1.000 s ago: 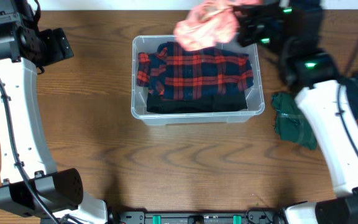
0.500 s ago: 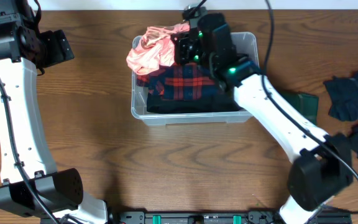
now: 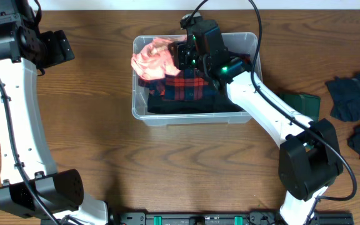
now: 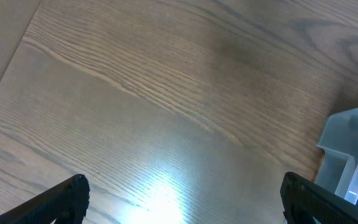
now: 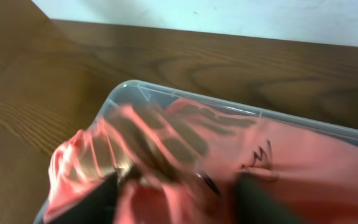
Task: Pack container
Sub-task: 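Release the pink t-shirt and press it into the bin's left side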
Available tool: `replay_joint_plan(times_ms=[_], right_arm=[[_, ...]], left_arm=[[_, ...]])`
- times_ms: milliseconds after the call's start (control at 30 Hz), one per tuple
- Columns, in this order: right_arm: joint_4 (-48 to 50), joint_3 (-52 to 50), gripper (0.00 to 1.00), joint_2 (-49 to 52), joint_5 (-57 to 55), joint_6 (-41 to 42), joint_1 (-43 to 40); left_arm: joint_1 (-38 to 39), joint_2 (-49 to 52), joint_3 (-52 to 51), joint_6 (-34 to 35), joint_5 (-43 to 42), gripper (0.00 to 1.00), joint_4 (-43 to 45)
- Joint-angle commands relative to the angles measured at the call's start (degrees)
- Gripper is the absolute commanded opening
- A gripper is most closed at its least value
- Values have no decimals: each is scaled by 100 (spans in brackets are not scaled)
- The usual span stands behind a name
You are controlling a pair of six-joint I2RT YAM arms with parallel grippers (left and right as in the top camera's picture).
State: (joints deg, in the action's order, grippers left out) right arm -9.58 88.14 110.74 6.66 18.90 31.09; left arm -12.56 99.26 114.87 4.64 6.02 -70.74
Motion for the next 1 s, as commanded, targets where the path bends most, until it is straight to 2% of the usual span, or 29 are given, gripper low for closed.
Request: replay_joint_plan(times_ms=[0, 133, 233, 333, 400, 500, 833, 967], right_arm=[[9, 131, 88, -343, 153, -610, -50], [2, 155, 82, -765, 136, -881, -94], [11, 155, 73, -852, 125, -960, -92], [-55, 153, 58, -756, 127, -957, -74], [-98, 153, 43, -621, 133, -955, -35], [-116, 153, 30, -367, 133, -955, 52], [-61, 153, 29, 975, 243, -1086, 232], [-168, 153, 32, 1303, 348, -1086, 221]], left_arm=[[-17, 72, -39, 33, 66, 98, -33], [-17, 72, -39, 33, 66, 98, -33], [-17, 72, -39, 33, 66, 98, -33], [-17, 72, -39, 33, 66, 98, -33], [-17, 72, -39, 33, 66, 98, -33], [-17, 72, -39, 31, 66, 98, -33], [-17, 72, -39, 31, 68, 98, -35], [-17, 72, -39, 31, 68, 98, -35]])
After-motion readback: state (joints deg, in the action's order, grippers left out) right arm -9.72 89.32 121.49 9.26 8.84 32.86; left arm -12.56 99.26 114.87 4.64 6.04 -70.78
